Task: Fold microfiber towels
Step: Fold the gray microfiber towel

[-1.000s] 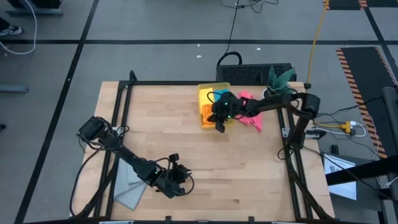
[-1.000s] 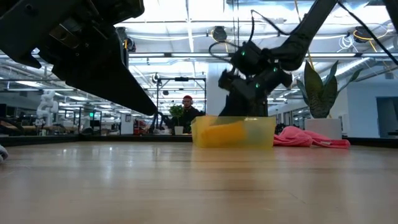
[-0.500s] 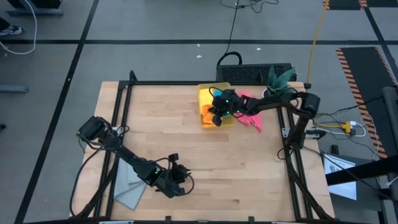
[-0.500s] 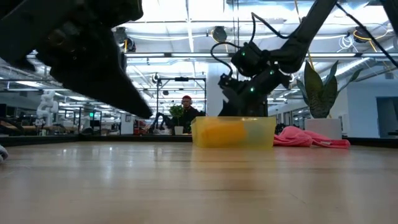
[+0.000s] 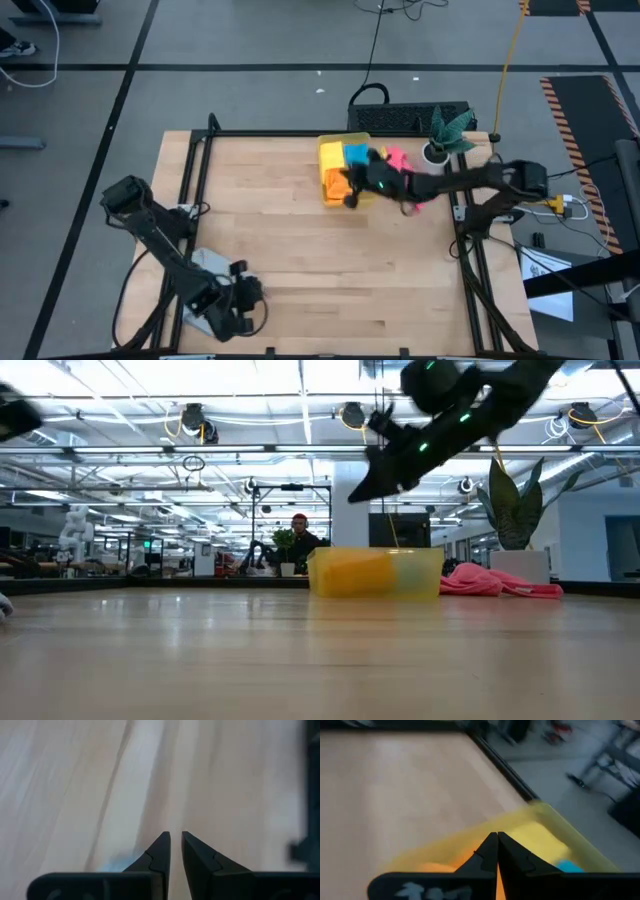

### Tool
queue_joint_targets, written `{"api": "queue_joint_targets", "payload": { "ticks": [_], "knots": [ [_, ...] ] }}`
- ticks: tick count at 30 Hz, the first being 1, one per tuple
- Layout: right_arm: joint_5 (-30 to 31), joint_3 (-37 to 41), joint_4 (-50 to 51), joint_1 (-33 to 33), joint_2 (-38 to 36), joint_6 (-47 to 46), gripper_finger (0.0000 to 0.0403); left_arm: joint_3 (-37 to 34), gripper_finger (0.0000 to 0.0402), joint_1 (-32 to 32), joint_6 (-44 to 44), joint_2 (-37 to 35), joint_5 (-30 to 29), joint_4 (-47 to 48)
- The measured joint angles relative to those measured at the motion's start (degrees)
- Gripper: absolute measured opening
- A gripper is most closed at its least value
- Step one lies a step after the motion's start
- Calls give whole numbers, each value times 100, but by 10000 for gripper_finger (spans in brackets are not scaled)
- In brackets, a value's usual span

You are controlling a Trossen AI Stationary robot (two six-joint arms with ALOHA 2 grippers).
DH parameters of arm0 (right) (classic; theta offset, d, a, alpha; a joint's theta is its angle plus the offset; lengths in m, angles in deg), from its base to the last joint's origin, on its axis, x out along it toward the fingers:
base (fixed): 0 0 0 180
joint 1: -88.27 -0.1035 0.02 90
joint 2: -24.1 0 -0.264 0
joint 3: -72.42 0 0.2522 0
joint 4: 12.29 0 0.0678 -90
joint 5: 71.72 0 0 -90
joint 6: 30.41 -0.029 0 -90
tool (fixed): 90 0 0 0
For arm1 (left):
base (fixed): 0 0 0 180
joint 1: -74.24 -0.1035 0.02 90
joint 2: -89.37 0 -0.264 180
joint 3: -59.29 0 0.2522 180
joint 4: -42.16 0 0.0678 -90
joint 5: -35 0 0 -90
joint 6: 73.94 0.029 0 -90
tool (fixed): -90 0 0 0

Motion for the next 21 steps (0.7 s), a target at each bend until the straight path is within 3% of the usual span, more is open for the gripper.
{"api": "queue_joint_targets", "payload": {
  "ticks": [6, 14, 21],
  "knots": [
    [8, 1087, -771, -1449, -622, -555, 0, -108, 51, 551, -850, 41, 282, 889],
    [14, 2611, -3165, -3013, -738, -891, 0, -469, 57, 575, 809, 43, -218, 253],
    [31, 3283, -4545, -3297, -738, -825, 0, -756, 122, 406, 1775, 44, -212, -123]
  ]
}}
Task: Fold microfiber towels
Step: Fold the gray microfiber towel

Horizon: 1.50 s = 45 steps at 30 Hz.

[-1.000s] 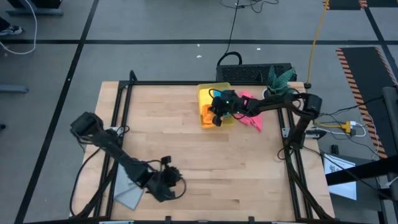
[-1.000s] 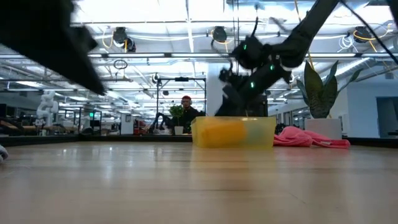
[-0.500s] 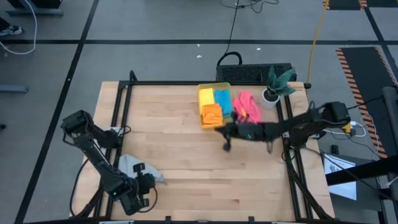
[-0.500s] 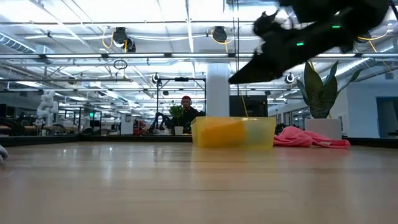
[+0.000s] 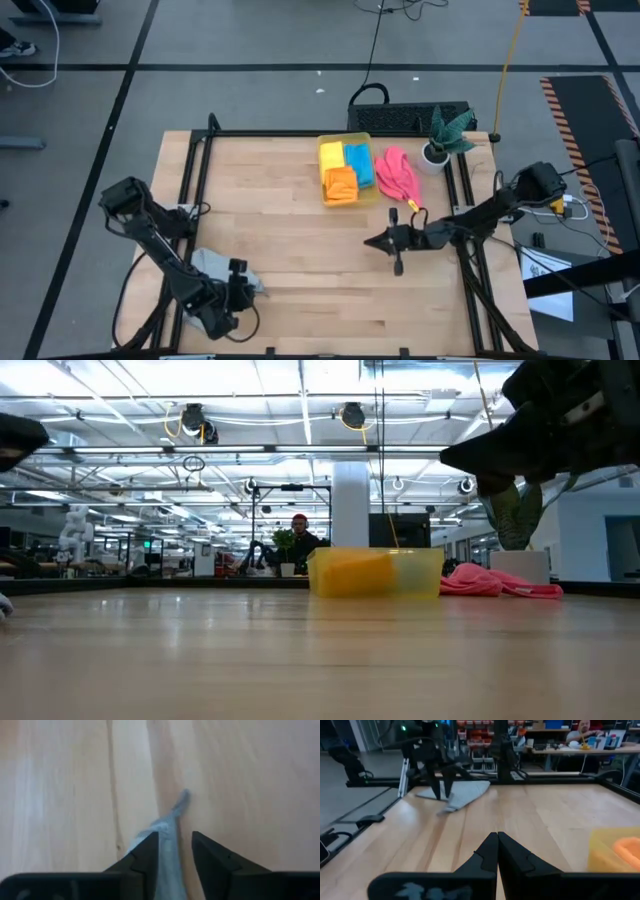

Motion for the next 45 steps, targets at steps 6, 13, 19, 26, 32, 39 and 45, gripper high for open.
{"api": "queue_joint_targets", "payload": {
  "ticks": [6, 13, 19, 26, 32, 39, 45],
  "knots": [
    [4, 126, -172, 6, 0, -58, 0, -109, 169, -197, 7, 2, 75, 236],
    [4, 126, -171, 7, 0, -59, 0, -109, 156, -376, 668, 2, 330, 410],
    [4, 126, -169, 7, 0, -59, 0, -109, 128, -506, 941, 1, 376, 446],
    [2, 126, -238, 7, 0, -35, 0, -109, 36, -861, 1201, 0, 391, 466],
    [-18, 126, -317, 5, 0, -20, 0, 110, 10, -1223, 1746, 1, -515, 495],
    [-21, 126, -457, 2, 0, -52, 0, 1235, 4, -1414, 2753, 1, -1933, 632],
    [-23, 126, -547, 2, 0, -61, 0, 2857, 3, -985, 3731, 0, -3862, 956]
  ]
}}
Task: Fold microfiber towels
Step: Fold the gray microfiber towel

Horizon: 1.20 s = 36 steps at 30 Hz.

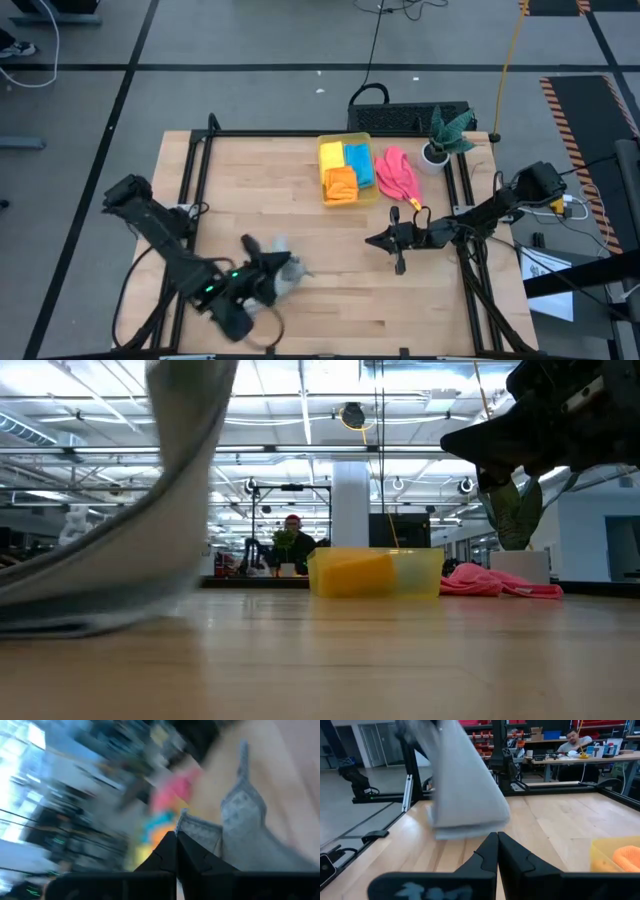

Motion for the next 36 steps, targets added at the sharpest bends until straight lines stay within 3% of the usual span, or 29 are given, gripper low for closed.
{"api": "queue_joint_targets", "payload": {
  "ticks": [3, 7, 10, 16, 22, 26, 31, 36],
  "knots": [
    [0, 0, -7, 0, 0, -134, 0, 594, 4, 353, 572, 0, -1033, 20],
    [-1, 0, -7, -60, 2, -284, 0, 810, 3, 602, 659, -63, -1671, 231],
    [-4, -4, -5, -149, 2, -270, 0, 667, 4, 664, -466, -138, -1574, 928],
    [-15, -200, 338, -377, 171, 12, 0, -187, 5, 581, -3791, -133, -1139, 2990],
    [-29, -1385, 1395, -446, 1090, 161, 16, -931, 5, 352, -6201, -131, -699, 4244],
    [-69, -2306, 2421, -446, 1682, 182, 53, -1008, 4, 295, -6836, -131, -353, 4543],
    [-747, -3179, 3473, -616, 2196, 48, 120, -1013, 6, 297, -6977, -131, -294, 4586],
    [-740, -3570, 3823, -1089, 2672, 896, 171, -1016, 4, 254, -7090, -133, -179, 4653]
  ]
}}
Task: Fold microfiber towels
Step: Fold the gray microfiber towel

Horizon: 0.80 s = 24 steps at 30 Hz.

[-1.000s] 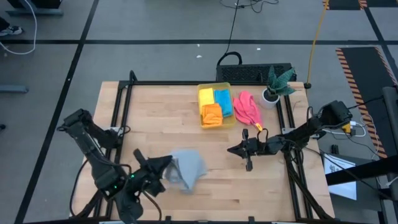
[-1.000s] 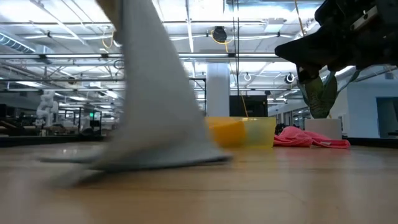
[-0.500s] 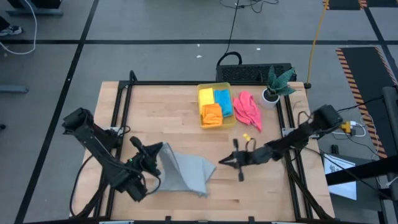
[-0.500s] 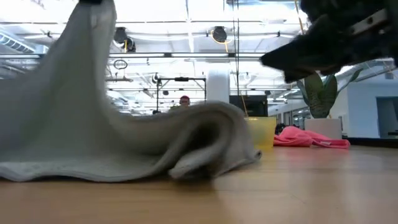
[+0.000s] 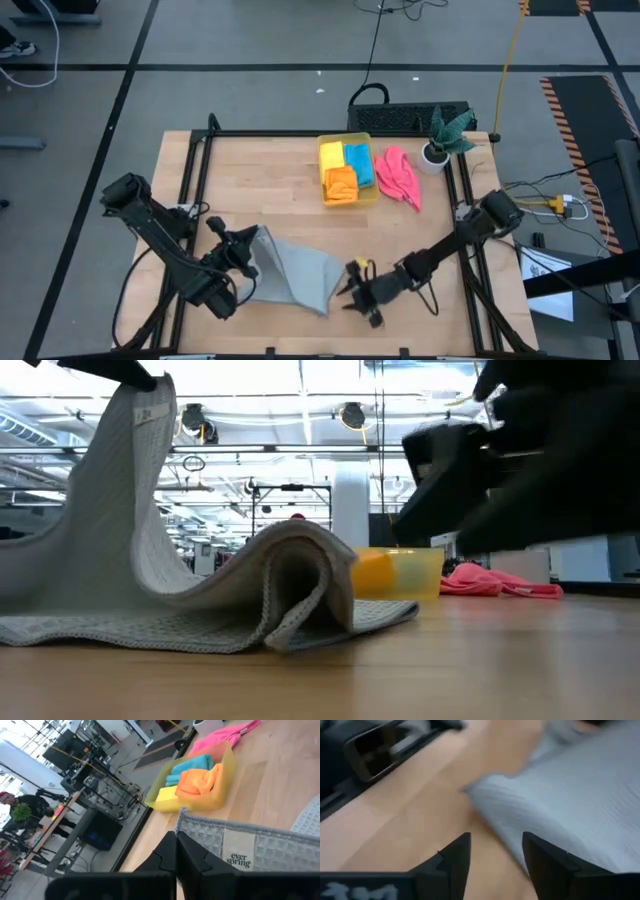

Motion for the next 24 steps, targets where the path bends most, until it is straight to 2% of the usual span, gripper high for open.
{"api": "queue_joint_targets", "payload": {
  "ticks": [2, 7, 10, 17, 24],
  "knots": [
    [138, -74, -177, -197, 211, 480, 179, 0, 4, -23, -36, 2, 41, -11],
    [1234, -59, -1175, -574, 792, 1512, 182, -2, 6, -101, -123, 1, 195, -25],
    [1639, -167, -1757, -668, 1102, 1980, 183, -2, 4, -151, -127, 0, 234, -35],
    [1662, -604, -1901, -698, 1476, 2089, 183, -2, 5, -247, -142, 0, 358, -213],
    [1801, -839, -1721, -708, 1546, 2113, 183, -2, 13, -245, -130, 2, 367, -300]
  ]
}}
